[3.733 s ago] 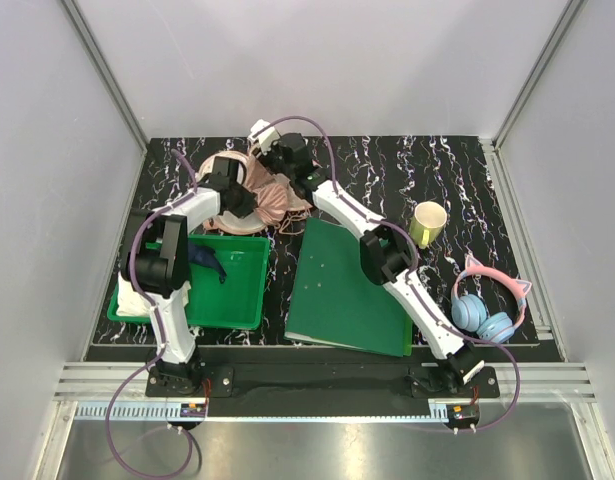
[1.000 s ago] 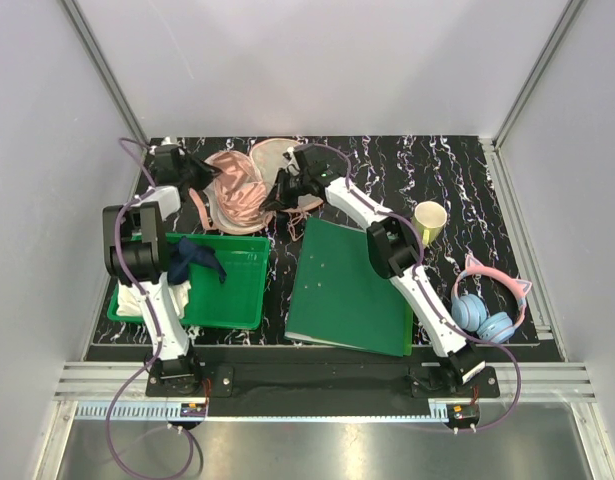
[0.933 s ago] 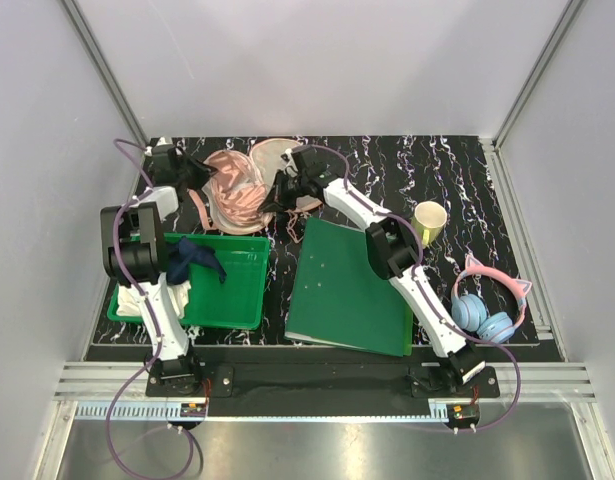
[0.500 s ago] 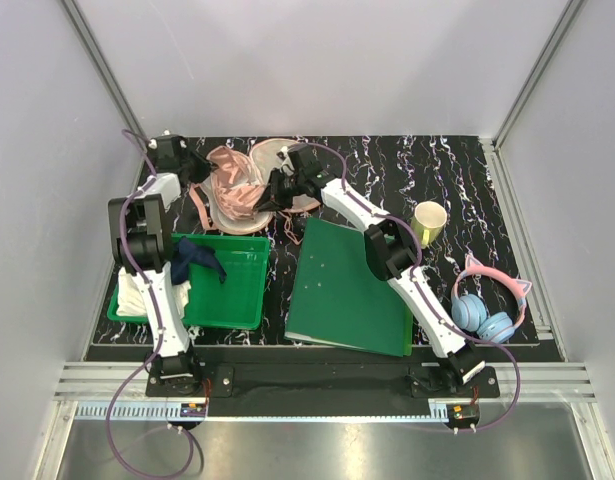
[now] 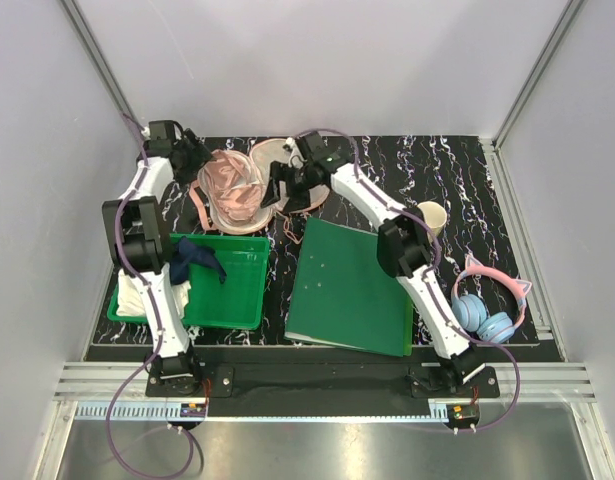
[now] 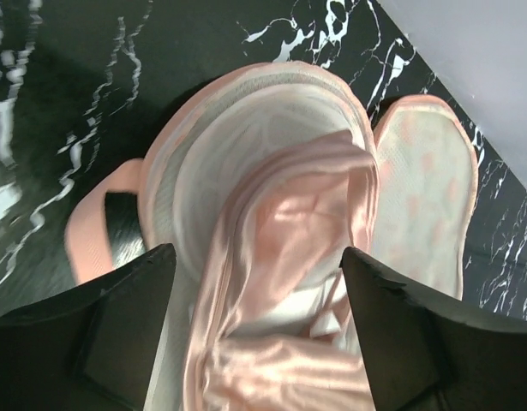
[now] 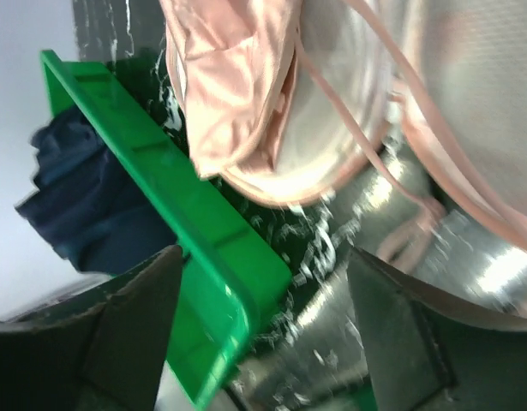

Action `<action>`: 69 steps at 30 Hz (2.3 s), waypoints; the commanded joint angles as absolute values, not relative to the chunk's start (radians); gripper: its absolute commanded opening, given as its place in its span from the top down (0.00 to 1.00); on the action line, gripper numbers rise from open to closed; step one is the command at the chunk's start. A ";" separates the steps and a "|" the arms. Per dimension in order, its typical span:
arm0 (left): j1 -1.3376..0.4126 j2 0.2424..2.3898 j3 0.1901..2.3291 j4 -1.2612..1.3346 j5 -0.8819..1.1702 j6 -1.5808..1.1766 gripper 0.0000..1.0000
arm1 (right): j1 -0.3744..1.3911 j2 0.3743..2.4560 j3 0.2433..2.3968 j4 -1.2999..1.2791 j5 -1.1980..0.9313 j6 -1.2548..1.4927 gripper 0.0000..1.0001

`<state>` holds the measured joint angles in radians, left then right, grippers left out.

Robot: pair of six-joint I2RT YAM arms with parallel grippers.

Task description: Place the bra in the laundry bag and zip it closed

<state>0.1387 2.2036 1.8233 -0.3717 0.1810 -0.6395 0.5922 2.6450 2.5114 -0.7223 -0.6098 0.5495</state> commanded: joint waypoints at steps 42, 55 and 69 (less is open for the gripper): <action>-0.023 1.951 1.430 -0.377 0.239 -0.597 0.82 | 0.744 2.585 2.270 -0.721 0.164 0.090 0.25; -0.028 1.959 1.480 -0.408 0.241 -0.598 0.80 | 0.752 2.563 2.341 -0.739 0.176 0.091 0.75; -0.038 1.922 1.451 -0.413 0.204 -0.601 0.82 | 0.733 2.569 2.589 -0.572 0.324 0.061 1.00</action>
<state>-0.0345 1.9594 1.4448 -0.4267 0.2199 -0.6003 0.7391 2.5729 2.5443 -0.7002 0.2508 0.0830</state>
